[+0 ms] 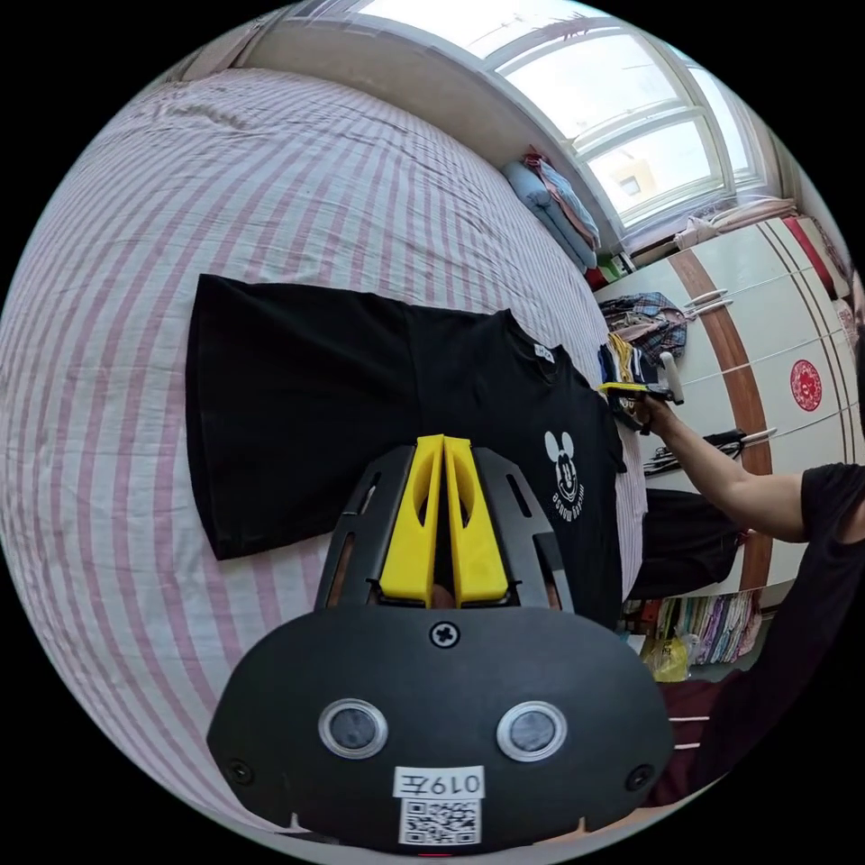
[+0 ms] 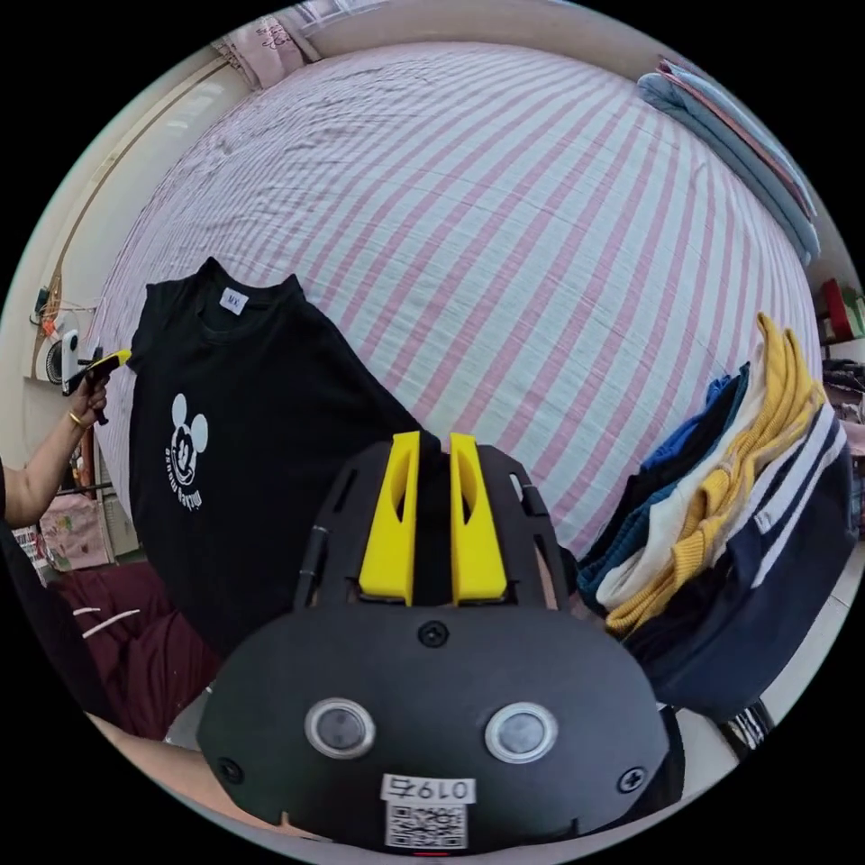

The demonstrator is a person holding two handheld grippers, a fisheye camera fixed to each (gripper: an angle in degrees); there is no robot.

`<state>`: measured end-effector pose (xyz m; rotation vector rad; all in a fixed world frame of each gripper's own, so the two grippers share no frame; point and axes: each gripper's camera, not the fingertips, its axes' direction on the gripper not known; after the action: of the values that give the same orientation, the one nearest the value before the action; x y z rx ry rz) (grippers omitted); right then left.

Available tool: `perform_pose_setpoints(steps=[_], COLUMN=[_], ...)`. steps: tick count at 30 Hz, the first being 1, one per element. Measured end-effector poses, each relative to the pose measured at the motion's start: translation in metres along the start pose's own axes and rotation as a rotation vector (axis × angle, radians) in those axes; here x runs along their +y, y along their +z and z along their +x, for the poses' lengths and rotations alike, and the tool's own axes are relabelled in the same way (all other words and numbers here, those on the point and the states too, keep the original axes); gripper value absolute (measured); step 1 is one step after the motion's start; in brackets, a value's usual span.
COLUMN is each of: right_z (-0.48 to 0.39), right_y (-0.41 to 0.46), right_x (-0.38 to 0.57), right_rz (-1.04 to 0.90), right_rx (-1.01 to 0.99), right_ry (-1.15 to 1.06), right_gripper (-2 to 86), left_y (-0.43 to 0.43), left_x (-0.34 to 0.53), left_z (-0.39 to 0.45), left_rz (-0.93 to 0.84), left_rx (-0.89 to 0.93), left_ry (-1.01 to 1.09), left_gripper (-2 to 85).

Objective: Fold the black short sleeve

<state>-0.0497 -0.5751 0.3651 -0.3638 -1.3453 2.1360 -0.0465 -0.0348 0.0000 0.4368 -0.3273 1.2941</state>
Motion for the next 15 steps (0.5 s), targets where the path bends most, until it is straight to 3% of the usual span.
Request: perform_pose_setpoints(steps=[3, 6, 10, 15], right_z=[-0.02, -0.062, -0.154, -0.242], right_y=[-0.006, 0.008, 0.049, 0.108], right_x=[0.013, 0.01, -0.035, -0.112], right_rz=[0.155, 0.259, 0.25, 0.173], right_rx=[-0.039, -0.228, -0.35, -0.397], right_ry=[0.032, -0.045, -0.305, -0.557], right_gripper=[2.9, 1.6, 0.8, 3.1], left_y=[-0.016, -0.038, -0.074, -0.091], left_x=[0.016, 0.03, 0.056, 0.088], left_z=[0.003, 0.002, -0.018, -0.043], left_rz=[0.055, 0.131, 0.245, 0.248], left_rx=[-0.077, -0.134, -0.228, -0.278], left_ry=[-0.024, -0.072, -0.262, -0.444], left_gripper=[2.1, 4.3, 5.6, 7.7])
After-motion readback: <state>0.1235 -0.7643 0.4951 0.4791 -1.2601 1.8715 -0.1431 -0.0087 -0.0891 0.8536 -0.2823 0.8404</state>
